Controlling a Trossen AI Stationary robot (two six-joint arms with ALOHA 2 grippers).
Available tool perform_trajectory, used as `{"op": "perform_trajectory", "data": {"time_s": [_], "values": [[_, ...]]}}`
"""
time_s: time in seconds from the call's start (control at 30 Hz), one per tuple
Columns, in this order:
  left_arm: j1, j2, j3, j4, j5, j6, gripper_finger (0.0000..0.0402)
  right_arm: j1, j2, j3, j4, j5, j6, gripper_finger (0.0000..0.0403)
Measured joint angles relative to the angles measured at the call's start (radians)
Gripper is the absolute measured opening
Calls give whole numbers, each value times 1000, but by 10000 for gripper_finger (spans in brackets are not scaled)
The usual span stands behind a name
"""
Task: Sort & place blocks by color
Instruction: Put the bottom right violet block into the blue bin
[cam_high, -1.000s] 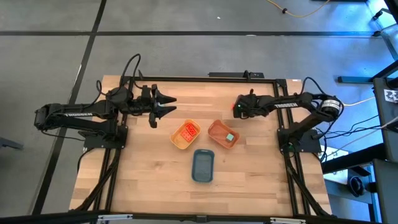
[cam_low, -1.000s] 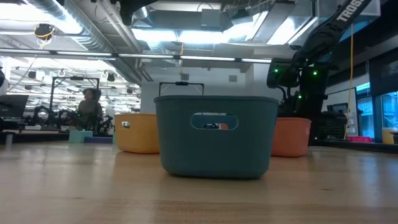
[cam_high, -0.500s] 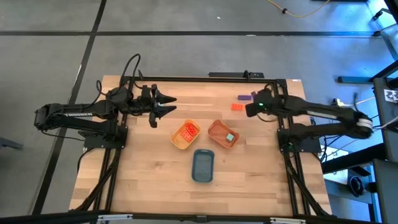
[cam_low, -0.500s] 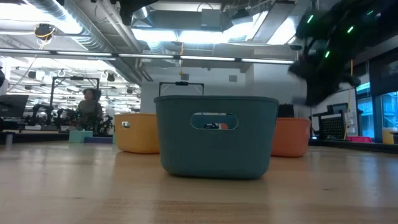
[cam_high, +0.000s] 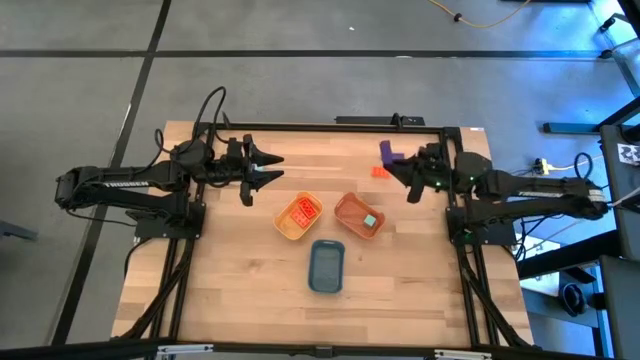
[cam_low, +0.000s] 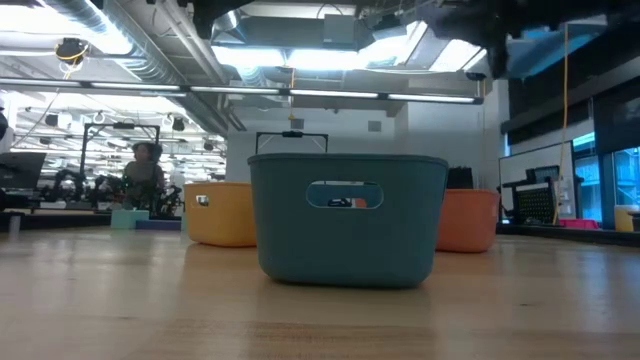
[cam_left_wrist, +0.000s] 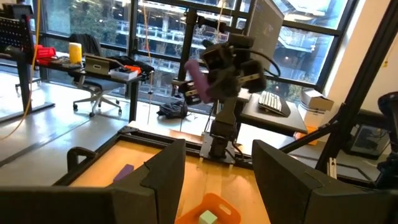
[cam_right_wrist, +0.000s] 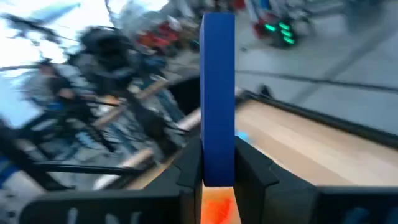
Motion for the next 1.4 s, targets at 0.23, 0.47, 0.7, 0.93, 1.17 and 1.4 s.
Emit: {"op": "perform_trajectory", "data": {"time_s": [0.23,0.47,0.7,0.93,1.17,1.4], "values": [[0,0,0,0,0,0,177,63,146,34,190,-107,-97,57],[0,0,0,0,0,0,177,71,164,39,231,-112,-105,57],[0,0,0,0,0,0,177,71,159,40,239,-112,-105,57],[0,0,0,0,0,-2,177,71,195,65,139,-140,-51,57],[0,0,0,0,0,-3,177,151,481,336,-376,-354,-108,57],[0,0,0,0,1,-3,177,246,790,503,-571,-480,-236,57]]}}
